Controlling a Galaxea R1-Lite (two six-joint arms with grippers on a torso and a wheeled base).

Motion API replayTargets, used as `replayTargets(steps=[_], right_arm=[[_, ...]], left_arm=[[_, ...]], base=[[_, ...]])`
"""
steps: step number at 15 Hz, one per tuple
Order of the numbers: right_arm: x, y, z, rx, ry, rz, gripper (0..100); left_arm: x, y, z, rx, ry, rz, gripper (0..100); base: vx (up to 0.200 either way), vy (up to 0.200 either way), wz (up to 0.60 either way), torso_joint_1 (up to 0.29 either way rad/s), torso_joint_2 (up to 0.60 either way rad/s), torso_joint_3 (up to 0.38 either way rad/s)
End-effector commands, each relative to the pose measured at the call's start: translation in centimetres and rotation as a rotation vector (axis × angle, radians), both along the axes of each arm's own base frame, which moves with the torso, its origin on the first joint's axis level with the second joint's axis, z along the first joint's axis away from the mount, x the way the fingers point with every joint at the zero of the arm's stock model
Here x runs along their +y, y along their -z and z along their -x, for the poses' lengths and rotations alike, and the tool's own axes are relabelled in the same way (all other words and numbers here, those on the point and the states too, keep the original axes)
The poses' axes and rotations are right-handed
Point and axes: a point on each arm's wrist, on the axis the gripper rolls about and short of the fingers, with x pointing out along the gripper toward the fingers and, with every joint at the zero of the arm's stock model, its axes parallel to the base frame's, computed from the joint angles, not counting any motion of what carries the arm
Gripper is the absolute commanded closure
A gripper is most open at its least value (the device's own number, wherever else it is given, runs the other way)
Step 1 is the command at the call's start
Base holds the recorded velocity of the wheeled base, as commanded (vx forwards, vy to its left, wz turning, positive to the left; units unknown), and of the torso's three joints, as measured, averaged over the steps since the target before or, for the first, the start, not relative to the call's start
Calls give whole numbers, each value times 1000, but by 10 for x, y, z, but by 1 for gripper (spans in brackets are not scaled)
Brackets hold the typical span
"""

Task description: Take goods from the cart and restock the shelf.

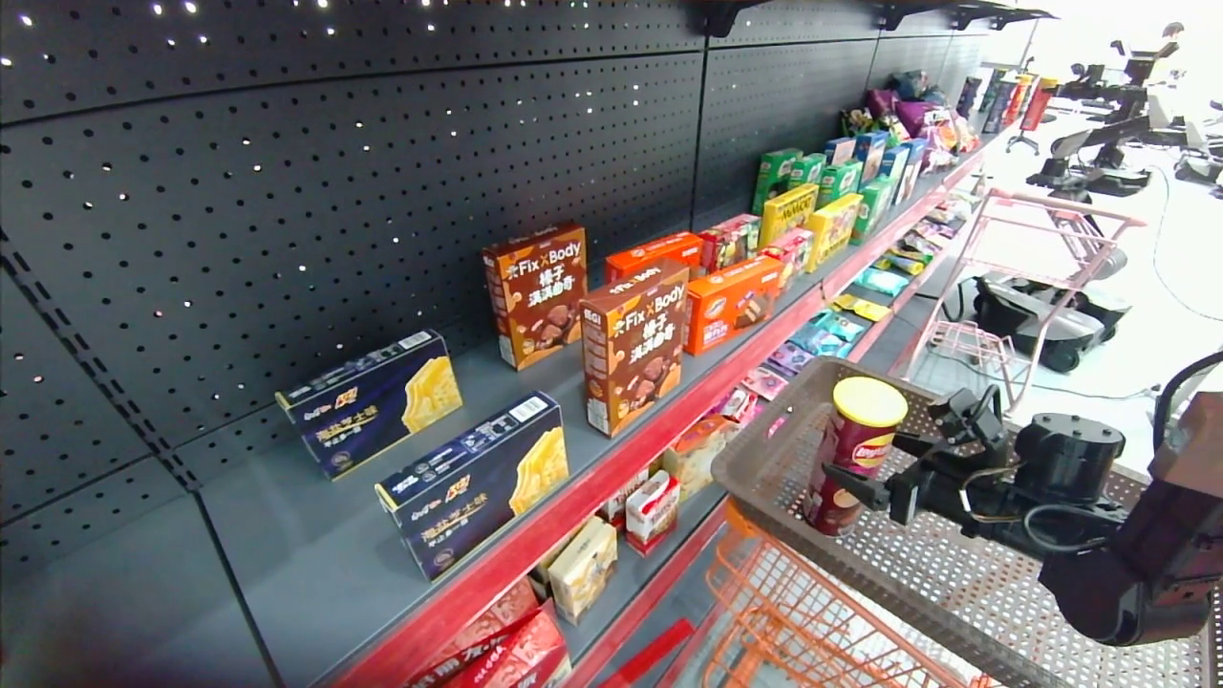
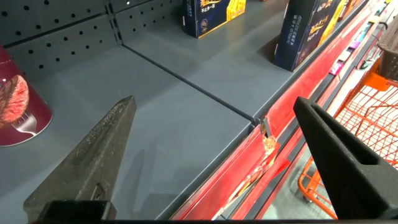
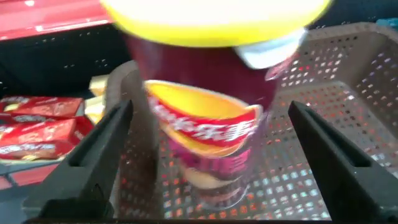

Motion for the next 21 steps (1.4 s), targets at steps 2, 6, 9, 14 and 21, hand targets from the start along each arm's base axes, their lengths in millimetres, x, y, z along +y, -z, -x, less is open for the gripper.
replayTargets(steps=[2,6,9,14,21], right_arm=[[2,12,-17,-8,-5,0,0],[6,26,-27,-15,-12,-1,0],[10,30,-34,-23,7,3,0],[9,31,-38,-29,9,1,100],[-6,-39,-19,-35,63,-1,100]], left_arm=[[0,0,0,1,0,0,0],[0,0,0,1,0,0,0],[0,0,0,1,0,0,0],[0,0,0,1,0,0,0],[0,0,0,1,0,0,0]], base=[[0,0,0,0,0,0],[0,0,0,0,0,0],[0,0,0,0,0,0],[0,0,0,0,0,0],[0,0,0,0,0,0]])
